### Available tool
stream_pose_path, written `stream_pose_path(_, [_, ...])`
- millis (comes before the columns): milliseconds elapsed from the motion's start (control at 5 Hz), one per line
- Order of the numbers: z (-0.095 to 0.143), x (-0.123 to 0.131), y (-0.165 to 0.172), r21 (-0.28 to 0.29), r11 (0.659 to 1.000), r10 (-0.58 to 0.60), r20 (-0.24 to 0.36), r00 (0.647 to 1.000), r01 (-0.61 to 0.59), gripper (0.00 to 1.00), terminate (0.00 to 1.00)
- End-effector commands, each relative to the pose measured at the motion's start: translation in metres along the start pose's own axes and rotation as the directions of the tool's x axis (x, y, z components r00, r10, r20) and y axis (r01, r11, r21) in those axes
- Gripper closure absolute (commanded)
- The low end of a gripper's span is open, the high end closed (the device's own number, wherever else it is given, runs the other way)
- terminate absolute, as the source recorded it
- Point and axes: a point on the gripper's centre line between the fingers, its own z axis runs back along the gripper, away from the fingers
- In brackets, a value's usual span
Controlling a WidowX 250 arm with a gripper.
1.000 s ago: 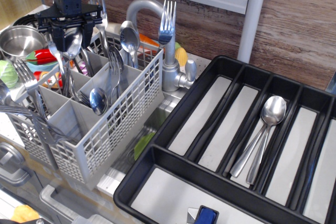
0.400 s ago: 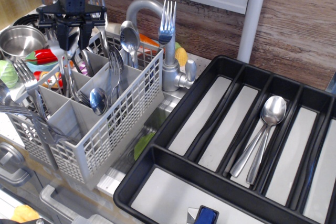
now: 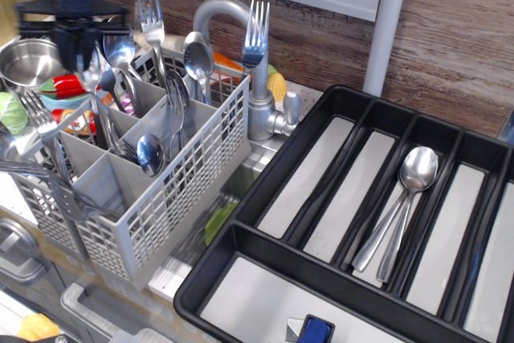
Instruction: Put big spoon from basket to tray
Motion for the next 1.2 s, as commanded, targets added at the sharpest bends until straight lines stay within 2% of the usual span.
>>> stream_pose_path(0, [0.058, 0.008, 0.008, 0.073, 0.997, -0.044, 0.154, 0.987, 0.033, 1.00, 0.00])
stream_pose_path(200, [0.111, 0.012, -0.009, 0.243, 0.966, -0.128, 0.172, 0.977, 0.084, 1.00, 0.00])
stream_pose_path(400, [0.169, -0.011, -0.048, 0.403, 0.913, -0.142, 0.149, 0.979, 0.071, 1.00, 0.00])
stream_pose_path(600, [0.190, -0.043, -0.084, 0.418, 0.909, -0.087, 0.180, 0.980, 0.004, 1.00, 0.00])
stream_pose_path(800, [0.182, -0.078, -0.120, 0.317, 0.948, -0.020, 0.108, 0.994, -0.015, 1.00, 0.00])
stream_pose_path(1000, [0.179, -0.100, -0.149, 0.181, 0.983, -0.054, 0.067, 0.996, 0.041, 1.00, 0.00])
